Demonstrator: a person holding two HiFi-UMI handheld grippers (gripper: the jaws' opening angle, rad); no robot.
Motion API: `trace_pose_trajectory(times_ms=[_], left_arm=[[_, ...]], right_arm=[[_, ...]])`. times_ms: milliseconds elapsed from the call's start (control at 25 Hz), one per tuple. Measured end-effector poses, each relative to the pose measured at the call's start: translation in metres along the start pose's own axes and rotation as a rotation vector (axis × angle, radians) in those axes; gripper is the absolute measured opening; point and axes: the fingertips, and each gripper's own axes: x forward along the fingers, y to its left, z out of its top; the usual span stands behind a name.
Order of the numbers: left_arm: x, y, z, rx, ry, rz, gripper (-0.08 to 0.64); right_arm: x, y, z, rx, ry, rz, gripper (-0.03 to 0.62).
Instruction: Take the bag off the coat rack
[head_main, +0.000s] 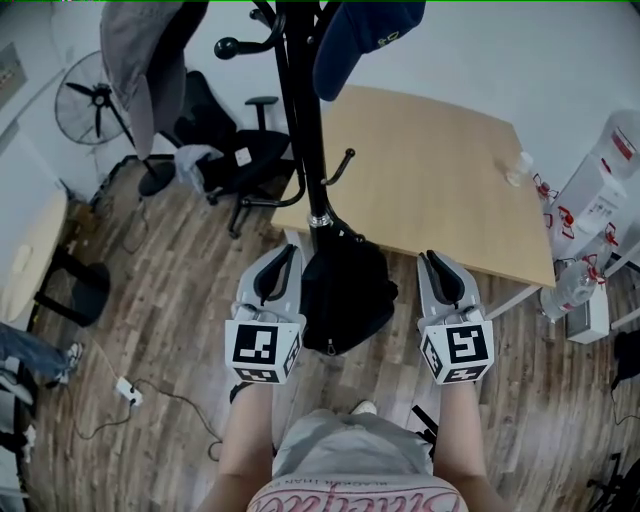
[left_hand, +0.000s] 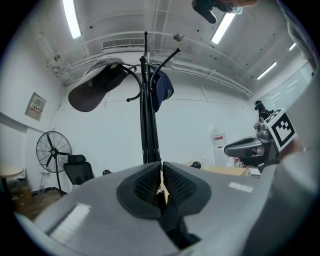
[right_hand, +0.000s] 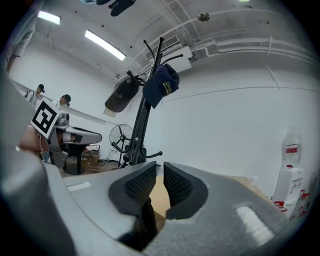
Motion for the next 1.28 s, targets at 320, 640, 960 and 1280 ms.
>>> trace_pose_trajectory(times_ms=[320,640,960,1280], left_arm=[[-0.005,0.004,-0.004,-0.041,0.006,0.029,0.171],[-0.021,-0.002,-0.009,-0.054,0.012,-0.040,0.376],[-0.043,-0.015,-0.029,-0.053,0.070,-0.097,0.379],[-0.041,-0.019,-0.061,-0.115,0.126,-0.073,0.348]], right_arm=[[0.010,0.014,-0.006,0.010,0.026,0.102,0.178],[0.001,0.039,0.001,0.164,-0.006,0.183,0.438],[-0.016,0.067,-0.012,0.168,0.054,0.178,0.446],[-0.010,0.067,-0.040,0.131,0.111,0.224,0.384]])
